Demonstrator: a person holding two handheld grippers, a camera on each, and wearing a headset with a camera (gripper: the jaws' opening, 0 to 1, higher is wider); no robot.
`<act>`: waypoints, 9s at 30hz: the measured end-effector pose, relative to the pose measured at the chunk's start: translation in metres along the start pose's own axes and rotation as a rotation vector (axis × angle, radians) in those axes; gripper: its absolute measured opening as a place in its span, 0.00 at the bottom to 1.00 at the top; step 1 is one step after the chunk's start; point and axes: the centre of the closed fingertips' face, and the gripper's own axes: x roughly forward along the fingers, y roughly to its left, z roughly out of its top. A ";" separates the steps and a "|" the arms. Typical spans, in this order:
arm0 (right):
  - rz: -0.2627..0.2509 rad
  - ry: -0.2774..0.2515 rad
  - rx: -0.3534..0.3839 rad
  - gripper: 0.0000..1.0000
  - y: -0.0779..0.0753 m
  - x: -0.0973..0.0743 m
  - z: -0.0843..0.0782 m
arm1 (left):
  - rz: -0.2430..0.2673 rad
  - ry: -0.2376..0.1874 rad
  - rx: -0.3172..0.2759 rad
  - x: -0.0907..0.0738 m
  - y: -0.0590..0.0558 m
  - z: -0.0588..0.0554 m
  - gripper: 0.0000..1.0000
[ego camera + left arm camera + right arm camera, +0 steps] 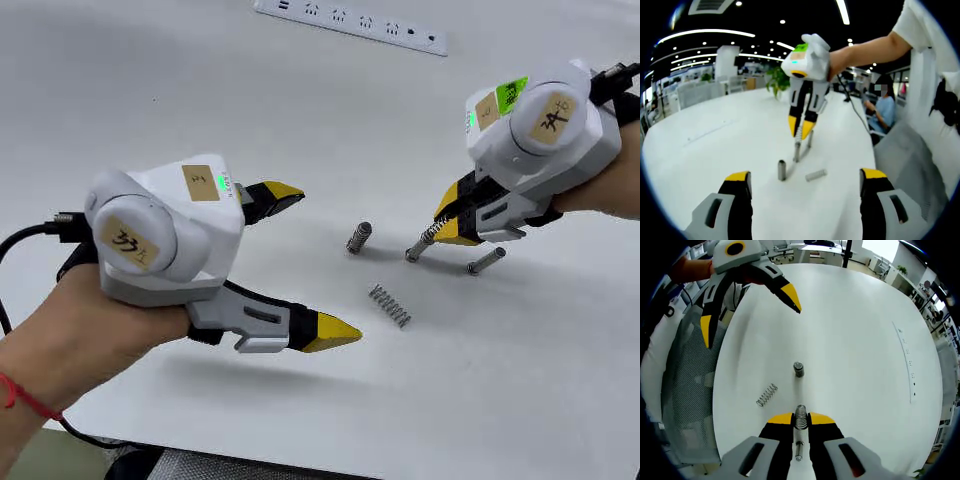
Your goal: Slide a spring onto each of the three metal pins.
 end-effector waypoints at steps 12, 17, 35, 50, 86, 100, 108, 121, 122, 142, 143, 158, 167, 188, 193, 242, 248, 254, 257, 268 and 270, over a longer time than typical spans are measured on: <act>0.004 0.005 -0.005 0.12 0.004 0.011 0.002 | -0.004 0.004 -0.006 0.000 0.000 -0.002 0.93; 0.007 0.010 -0.005 0.12 0.003 0.017 -0.002 | -0.003 0.000 -0.009 0.000 0.000 -0.002 0.92; 0.001 0.015 -0.006 0.12 0.005 0.035 -0.008 | -0.009 0.001 -0.013 0.000 0.000 -0.004 0.92; -0.001 0.011 0.001 0.13 0.006 0.042 -0.010 | -0.023 0.011 0.000 0.002 -0.004 -0.006 0.97; -0.179 -0.433 0.304 0.36 0.009 -0.057 -0.003 | -0.022 0.135 0.109 -0.007 -0.013 -0.016 0.95; -0.208 -0.630 0.390 0.64 0.061 -0.097 -0.046 | -0.070 0.267 0.236 -0.012 -0.025 -0.024 0.70; -0.215 -0.706 0.441 0.75 0.084 -0.098 -0.070 | -0.151 0.351 0.359 0.022 -0.035 -0.025 0.58; -0.233 -0.723 0.486 0.86 0.105 -0.087 -0.111 | -0.256 0.513 0.528 0.071 -0.038 -0.052 0.49; -0.231 -0.722 0.488 0.87 0.107 -0.085 -0.113 | -0.257 0.532 0.552 0.074 -0.037 -0.054 0.48; -0.263 -0.680 0.530 0.88 0.109 -0.072 -0.171 | -0.277 0.619 0.662 0.104 -0.022 -0.067 0.29; -0.264 -0.682 0.532 0.88 0.109 -0.072 -0.171 | -0.277 0.620 0.661 0.104 -0.022 -0.068 0.28; -0.280 -0.690 0.543 0.86 0.107 -0.071 -0.170 | -0.261 0.631 0.582 0.097 -0.025 -0.078 0.13; -0.283 -0.692 0.545 0.85 0.108 -0.070 -0.161 | -0.251 0.640 0.553 0.097 -0.025 -0.080 0.11; -0.266 -0.706 0.539 0.83 0.109 -0.070 -0.137 | -0.259 0.587 0.463 0.090 -0.041 -0.079 0.11; -0.262 -0.746 0.546 0.81 0.105 -0.078 -0.121 | -0.256 0.532 0.430 0.088 -0.048 -0.066 0.10; -0.052 -1.040 0.701 0.15 0.083 -0.125 -0.004 | -0.215 -0.017 0.211 0.064 -0.089 0.074 0.11; -0.057 -1.027 0.678 0.13 0.084 -0.125 -0.002 | -0.223 -0.019 0.210 0.064 -0.091 0.074 0.11; -0.066 -1.006 0.650 0.12 0.085 -0.127 0.000 | -0.228 -0.021 0.209 0.064 -0.093 0.074 0.11; -0.069 -0.988 0.626 0.12 0.086 -0.126 0.001 | -0.234 -0.019 0.208 0.064 -0.094 0.073 0.11; -0.082 -0.913 0.523 0.12 0.092 -0.130 0.011 | -0.248 -0.015 0.208 0.065 -0.098 0.072 0.11; -0.084 -0.898 0.508 0.12 0.093 -0.130 0.013 | -0.250 -0.014 0.208 0.065 -0.099 0.072 0.11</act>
